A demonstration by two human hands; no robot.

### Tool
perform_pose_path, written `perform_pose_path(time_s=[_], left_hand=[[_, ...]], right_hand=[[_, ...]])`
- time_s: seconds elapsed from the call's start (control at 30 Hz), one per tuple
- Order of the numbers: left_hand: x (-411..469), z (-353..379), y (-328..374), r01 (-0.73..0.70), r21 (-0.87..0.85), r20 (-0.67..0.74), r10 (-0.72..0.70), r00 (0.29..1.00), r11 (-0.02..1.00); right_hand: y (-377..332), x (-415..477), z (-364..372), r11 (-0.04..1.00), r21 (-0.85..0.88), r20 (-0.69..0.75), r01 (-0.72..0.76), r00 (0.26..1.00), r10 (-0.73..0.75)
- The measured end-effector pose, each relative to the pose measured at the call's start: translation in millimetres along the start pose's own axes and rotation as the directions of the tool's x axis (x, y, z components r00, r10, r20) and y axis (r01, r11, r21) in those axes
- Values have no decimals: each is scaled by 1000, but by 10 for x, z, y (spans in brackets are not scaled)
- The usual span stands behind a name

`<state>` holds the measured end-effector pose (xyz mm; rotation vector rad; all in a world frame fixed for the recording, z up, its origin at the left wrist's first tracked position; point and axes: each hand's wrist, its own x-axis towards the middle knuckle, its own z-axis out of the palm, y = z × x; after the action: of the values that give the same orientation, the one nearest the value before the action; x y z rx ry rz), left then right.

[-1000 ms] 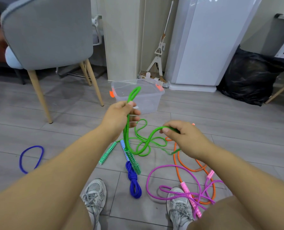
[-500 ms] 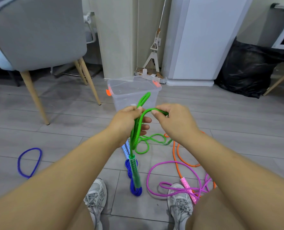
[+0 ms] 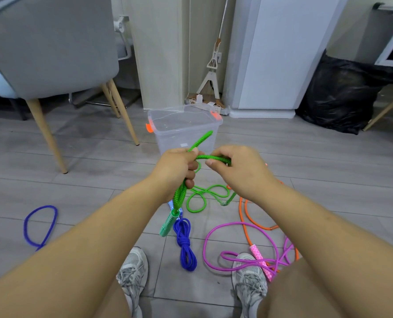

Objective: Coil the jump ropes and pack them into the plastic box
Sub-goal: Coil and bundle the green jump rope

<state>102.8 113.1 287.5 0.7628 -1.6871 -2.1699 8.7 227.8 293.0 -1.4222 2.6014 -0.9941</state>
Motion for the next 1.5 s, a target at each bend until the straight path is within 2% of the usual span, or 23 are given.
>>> perform_pose_path(time_s=[0.17,0.33,0.5,0.57,0.67,0.8,0.93,1.07,1.33,1.5], left_hand=[[24,-176,120,-30,-32,30,31,999,999],[36,-376,189,-115,-37,-61,112,992,993],[36,-493,213,-178,-49,-85,174,981,983],[33,-483,201,-184,-38,-68,181,981,982],[24,-423,197,-167,-61,-49,165,985,984],[9,-289,170,-147,-113,-55,141,988,983],[-8,-128,163,-161,-185,-75,149,986,970],[0,-29,162,-217,-202,-121,195,973,955],[75,45,155,-234,-130,-223,202,954,963],[73,46,185,-241,-202,-217,196,956,949]], right_hand=[[180,-34,-137,998,33,36,-50,998,49],[463,-96,-306,989,62,-12,-136,990,137],[623,-181,-415,982,121,-57,-142,987,149],[617,-179,-406,969,201,-92,-142,982,163],[498,-133,-351,905,411,-126,-111,976,177],[313,-39,-162,885,462,-159,-67,975,157],[109,38,37,807,578,-141,-120,960,243],[-72,54,109,852,511,-144,-112,966,214],[-202,33,131,914,405,-185,33,982,46],[-198,1,149,908,413,-194,72,981,11]])
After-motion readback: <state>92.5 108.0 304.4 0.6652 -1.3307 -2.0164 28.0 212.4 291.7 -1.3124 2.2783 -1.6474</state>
